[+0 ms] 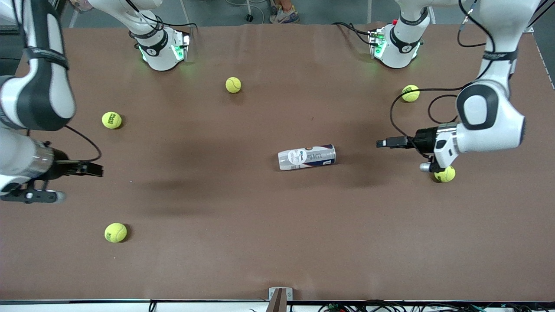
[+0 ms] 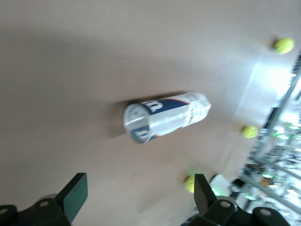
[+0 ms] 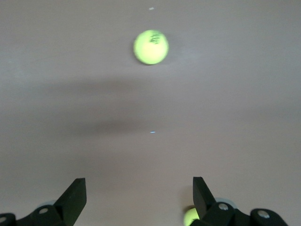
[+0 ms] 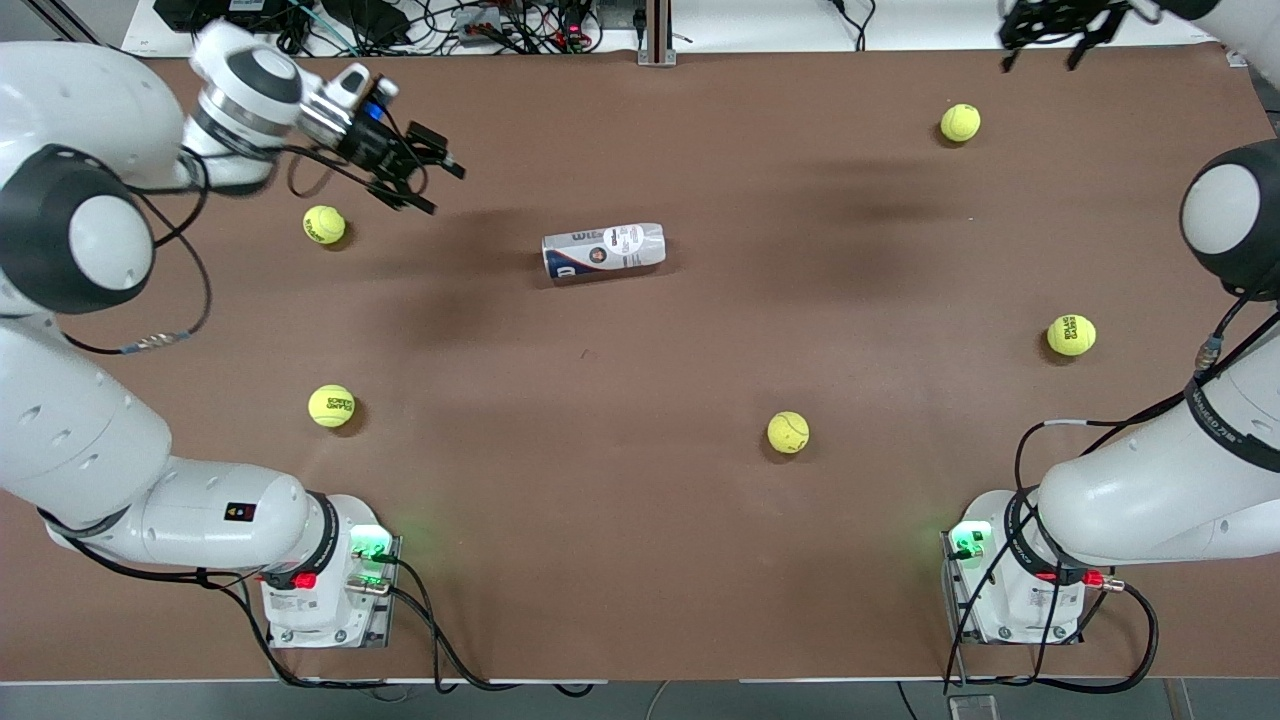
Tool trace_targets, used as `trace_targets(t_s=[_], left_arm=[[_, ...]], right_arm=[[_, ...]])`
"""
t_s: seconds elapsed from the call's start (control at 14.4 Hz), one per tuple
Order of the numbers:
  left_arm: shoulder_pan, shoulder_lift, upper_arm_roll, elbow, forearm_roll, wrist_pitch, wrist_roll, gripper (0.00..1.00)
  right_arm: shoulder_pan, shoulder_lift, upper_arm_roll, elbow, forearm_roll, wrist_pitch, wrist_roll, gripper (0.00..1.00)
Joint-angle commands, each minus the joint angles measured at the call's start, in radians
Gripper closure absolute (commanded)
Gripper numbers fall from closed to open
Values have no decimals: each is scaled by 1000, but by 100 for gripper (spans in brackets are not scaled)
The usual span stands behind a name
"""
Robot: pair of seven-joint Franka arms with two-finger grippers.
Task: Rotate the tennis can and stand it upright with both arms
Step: 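Move the left gripper to the can's bottom end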
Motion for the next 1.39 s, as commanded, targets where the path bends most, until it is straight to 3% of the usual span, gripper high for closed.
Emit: trace_targets(t_s=[0.0, 0.14, 0.49, 0.69, 0.76, 0.97, 1.04, 1.32], left_arm=[[-9, 73, -59, 1, -170, 66, 58, 0], [-10, 119, -108, -4, -306, 124, 116, 0], [-20, 217, -194, -10, -489, 245, 267, 0], [-53, 251, -208, -7, -589, 281, 339, 1], [-55, 260, -208, -7, -598, 282, 353, 6], [-53, 265, -208, -7, -600, 282, 358, 60], [-53, 263, -208, -5, -600, 281, 358, 74], [-49, 256, -208, 5, -600, 281, 347, 95]], right_arm=[[-53, -19, 19, 40, -4, -61, -37, 0], [-70, -19, 19, 78, -10, -114, -39, 0], [-55, -18, 22, 144, -55, -158, -125, 0], [-56, -18, 22, 175, -52, -160, -125, 0], [-58, -18, 22, 177, -44, -158, -128, 0], [-56, -22, 27, 175, -27, -225, -122, 0], [-53, -24, 28, 175, -36, -256, -121, 0], [-52, -70, 28, 161, -20, -264, -77, 0]])
